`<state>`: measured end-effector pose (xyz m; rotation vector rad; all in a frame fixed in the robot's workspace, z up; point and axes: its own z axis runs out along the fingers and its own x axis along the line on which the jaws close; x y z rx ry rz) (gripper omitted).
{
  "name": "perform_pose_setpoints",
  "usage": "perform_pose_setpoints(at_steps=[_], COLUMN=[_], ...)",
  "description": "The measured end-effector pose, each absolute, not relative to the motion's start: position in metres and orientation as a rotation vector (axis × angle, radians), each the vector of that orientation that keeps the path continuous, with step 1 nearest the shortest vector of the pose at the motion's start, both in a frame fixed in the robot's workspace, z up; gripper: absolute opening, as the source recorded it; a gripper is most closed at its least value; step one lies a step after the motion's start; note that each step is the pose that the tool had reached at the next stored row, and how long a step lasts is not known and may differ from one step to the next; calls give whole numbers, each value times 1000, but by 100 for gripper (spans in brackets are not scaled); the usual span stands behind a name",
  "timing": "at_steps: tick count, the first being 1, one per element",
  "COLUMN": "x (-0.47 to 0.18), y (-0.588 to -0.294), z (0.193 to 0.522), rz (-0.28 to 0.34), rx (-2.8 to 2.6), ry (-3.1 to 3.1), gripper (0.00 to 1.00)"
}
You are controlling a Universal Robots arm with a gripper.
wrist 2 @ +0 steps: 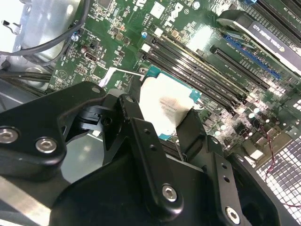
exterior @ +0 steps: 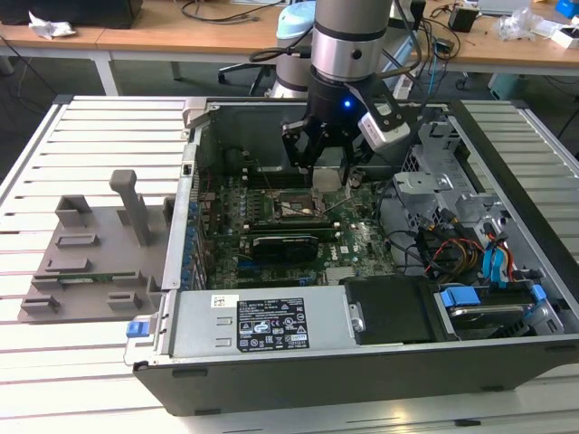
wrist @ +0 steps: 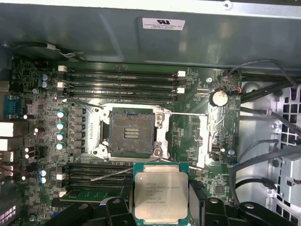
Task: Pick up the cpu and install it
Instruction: 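Pick up the cpu and move it towards the insertion slot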
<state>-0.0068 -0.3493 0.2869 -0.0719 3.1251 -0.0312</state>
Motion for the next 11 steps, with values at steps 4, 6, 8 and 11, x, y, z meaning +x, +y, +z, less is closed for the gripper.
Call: perform_pose_setpoints(at_steps=[4, 6, 8, 11], x=[-7, -7, -7, -7], y=[-349, -349, -349, -349], z=[286, 286, 285, 285], rz=[-31, -31, -31, -31], rx=[-72, -72, -72, -72], ry=[3125, 3125, 3125, 3125], gripper=[55, 55, 55, 55])
